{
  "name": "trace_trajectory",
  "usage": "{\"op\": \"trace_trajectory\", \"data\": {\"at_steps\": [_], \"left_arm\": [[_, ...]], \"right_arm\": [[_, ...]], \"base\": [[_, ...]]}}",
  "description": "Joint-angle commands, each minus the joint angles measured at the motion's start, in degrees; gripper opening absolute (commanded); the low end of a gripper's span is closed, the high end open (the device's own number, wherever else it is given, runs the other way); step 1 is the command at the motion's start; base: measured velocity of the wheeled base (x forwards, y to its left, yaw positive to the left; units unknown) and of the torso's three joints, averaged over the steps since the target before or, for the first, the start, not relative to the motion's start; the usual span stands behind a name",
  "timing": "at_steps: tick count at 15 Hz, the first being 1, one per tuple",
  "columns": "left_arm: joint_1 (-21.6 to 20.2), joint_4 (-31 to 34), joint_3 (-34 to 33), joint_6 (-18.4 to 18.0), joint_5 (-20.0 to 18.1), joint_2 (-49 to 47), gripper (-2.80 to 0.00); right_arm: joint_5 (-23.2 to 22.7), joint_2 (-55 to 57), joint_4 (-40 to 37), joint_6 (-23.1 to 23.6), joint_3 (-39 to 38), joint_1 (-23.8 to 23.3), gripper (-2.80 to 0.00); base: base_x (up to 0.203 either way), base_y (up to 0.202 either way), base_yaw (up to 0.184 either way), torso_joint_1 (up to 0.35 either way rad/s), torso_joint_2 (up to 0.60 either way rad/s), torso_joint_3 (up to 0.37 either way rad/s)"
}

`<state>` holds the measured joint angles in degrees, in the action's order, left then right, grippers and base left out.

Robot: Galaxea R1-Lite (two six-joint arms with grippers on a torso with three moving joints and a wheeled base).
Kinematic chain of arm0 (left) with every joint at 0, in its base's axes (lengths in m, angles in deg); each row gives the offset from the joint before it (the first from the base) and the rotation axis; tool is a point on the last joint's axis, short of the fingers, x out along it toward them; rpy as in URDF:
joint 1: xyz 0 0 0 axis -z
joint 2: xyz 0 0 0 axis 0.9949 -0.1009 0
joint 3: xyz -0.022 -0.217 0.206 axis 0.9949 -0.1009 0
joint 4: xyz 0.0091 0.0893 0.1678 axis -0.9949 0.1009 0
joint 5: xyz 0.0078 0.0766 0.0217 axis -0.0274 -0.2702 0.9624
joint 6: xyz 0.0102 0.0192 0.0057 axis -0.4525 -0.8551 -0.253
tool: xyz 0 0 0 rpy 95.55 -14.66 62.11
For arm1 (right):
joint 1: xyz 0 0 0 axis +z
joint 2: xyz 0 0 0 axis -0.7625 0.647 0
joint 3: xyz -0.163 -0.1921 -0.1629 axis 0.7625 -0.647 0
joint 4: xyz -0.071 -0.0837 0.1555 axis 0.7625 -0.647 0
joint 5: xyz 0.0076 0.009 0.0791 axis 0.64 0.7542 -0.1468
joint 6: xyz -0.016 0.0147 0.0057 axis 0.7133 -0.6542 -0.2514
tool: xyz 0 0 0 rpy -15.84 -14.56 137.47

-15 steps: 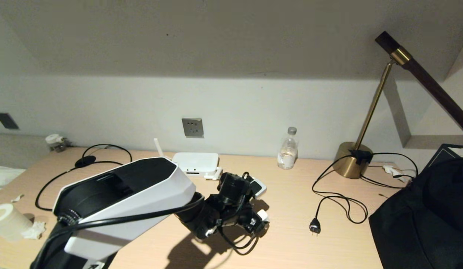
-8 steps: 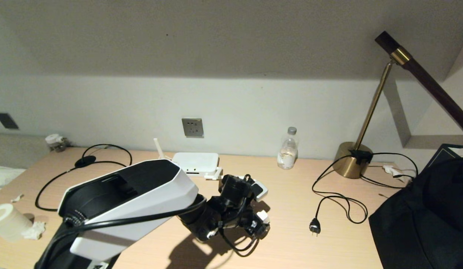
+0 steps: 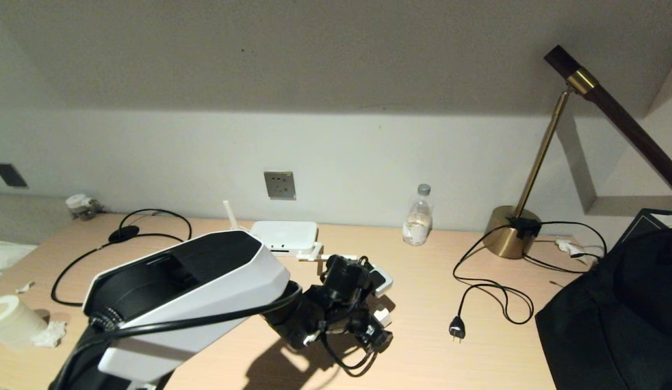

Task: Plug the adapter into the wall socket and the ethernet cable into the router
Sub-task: Pick up plug

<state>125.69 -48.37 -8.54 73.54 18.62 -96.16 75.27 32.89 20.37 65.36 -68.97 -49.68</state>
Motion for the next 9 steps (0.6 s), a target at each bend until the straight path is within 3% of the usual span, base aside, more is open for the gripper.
{"op": "trace_trajectory", "data": {"at_steps": [1,9], "left_arm": [[0.25,2.39,0.53,-0.32,-0.01,0.98,0.00],[0.41,16.16,10.88,-4.07,-0.01,0.98,0.00]], "right_arm": [[0.00,0.09,0.01,-0.01,0.00,0.00,-2.80],[0.00,0.09,0.01,-0.01,0.00,0.00,-2.80]], "base": [[0.000,0.000,0.000,0.000,0.00,0.000],[0.000,0.000,0.000,0.000,0.00,0.000]]}}
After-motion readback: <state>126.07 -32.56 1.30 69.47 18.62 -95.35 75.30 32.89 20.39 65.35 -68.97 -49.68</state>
